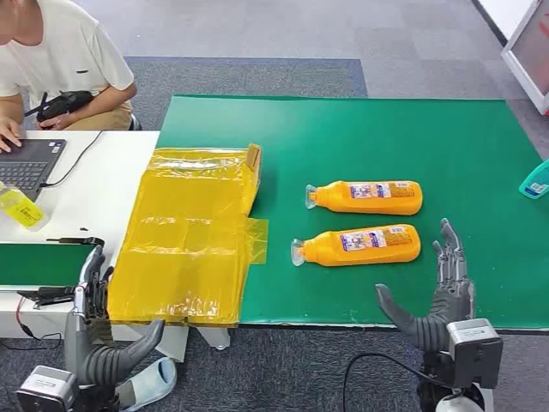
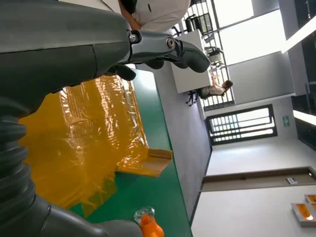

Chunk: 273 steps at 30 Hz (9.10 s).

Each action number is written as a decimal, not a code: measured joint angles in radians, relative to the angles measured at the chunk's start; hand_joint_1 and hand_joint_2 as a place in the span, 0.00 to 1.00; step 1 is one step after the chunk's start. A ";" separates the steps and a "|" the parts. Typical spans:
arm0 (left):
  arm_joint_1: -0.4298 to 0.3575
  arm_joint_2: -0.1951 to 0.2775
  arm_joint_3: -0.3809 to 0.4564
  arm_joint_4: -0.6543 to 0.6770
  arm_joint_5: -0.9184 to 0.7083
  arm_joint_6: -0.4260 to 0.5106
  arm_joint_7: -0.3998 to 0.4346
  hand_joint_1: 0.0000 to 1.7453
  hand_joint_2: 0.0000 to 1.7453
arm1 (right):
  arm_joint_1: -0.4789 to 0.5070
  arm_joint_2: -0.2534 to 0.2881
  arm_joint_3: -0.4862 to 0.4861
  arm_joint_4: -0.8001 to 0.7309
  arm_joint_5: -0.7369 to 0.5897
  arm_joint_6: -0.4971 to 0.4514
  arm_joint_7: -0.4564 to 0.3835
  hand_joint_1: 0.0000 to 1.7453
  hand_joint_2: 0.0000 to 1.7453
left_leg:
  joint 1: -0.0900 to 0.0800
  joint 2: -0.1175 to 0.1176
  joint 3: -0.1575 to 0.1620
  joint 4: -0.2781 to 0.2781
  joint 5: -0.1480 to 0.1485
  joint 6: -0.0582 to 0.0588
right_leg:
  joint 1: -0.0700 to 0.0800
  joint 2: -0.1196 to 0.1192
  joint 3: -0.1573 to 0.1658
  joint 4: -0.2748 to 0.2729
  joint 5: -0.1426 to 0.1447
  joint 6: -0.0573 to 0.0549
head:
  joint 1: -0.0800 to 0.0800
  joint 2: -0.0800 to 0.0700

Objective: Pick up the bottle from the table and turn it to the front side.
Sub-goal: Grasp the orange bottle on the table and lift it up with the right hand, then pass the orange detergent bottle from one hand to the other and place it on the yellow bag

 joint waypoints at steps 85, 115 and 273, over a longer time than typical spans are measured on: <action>-0.022 0.002 0.057 0.123 0.055 -0.122 -0.072 0.00 1.00 | -0.784 -0.556 0.557 1.048 1.098 -0.040 0.442 0.00 1.00 | -0.002 0.000 -0.001 0.000 0.005 0.002 | -0.002 0.000 0.000 0.000 0.004 0.003 | 0.000 0.000; -0.029 0.002 0.089 0.158 0.053 -0.178 -0.109 0.00 1.00 | -0.955 -0.646 0.796 1.254 0.506 0.172 0.236 1.00 1.00 | -0.002 -0.001 0.001 0.001 0.005 0.003 | -0.002 -0.001 0.002 0.000 0.004 0.004 | 0.000 0.000; -1.011 0.146 -0.153 1.358 -1.074 0.246 0.471 0.00 0.00 | -0.288 -0.168 0.531 0.294 0.543 -0.324 -0.005 0.00 1.00 | 0.001 0.002 -0.010 0.000 0.012 -0.004 | 0.001 0.003 -0.012 0.001 0.012 -0.002 | 0.000 0.000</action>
